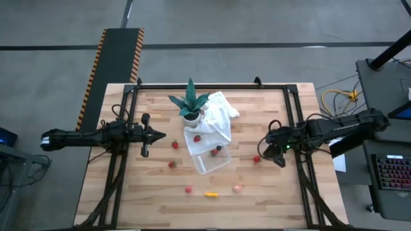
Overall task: Pick and placing Produce into tupperware
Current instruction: Put the strawberry into the transparent bin
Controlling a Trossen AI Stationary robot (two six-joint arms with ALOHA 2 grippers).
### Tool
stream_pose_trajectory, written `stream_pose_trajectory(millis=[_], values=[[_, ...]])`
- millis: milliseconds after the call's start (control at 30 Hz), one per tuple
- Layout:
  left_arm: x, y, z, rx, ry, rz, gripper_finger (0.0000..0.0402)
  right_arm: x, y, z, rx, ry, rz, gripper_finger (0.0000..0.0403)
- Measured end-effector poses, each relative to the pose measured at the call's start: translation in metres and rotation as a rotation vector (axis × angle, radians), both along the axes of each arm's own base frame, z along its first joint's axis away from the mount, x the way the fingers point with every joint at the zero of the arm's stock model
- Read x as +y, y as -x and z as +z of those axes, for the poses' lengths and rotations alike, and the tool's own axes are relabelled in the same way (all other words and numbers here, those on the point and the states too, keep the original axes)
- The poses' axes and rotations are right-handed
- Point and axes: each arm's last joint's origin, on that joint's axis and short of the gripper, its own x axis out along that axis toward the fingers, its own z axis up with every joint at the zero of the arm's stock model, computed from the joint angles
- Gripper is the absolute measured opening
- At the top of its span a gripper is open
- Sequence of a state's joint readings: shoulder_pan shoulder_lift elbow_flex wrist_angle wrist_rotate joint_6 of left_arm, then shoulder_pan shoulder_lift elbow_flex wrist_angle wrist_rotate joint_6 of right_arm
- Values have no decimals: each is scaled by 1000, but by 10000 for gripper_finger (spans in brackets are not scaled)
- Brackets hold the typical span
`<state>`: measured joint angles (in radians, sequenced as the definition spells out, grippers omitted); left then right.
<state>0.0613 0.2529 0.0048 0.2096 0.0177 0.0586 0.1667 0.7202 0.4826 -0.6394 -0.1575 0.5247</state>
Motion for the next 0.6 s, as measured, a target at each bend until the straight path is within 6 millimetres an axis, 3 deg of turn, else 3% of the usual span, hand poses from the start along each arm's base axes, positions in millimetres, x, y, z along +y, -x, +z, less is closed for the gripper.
stream_pose_trajectory(millis=[167,300,433,600], values=[[0,0,0,-2,0,0,0,11,-2,9,-22,6,21,86],[0,0,0,-4,0,0,0,23,4,18,-36,155,10,83],[0,0,1,-9,-1,0,0,31,17,14,-9,306,-47,80],[0,0,1,-11,-1,0,0,38,24,9,-26,325,-126,80]])
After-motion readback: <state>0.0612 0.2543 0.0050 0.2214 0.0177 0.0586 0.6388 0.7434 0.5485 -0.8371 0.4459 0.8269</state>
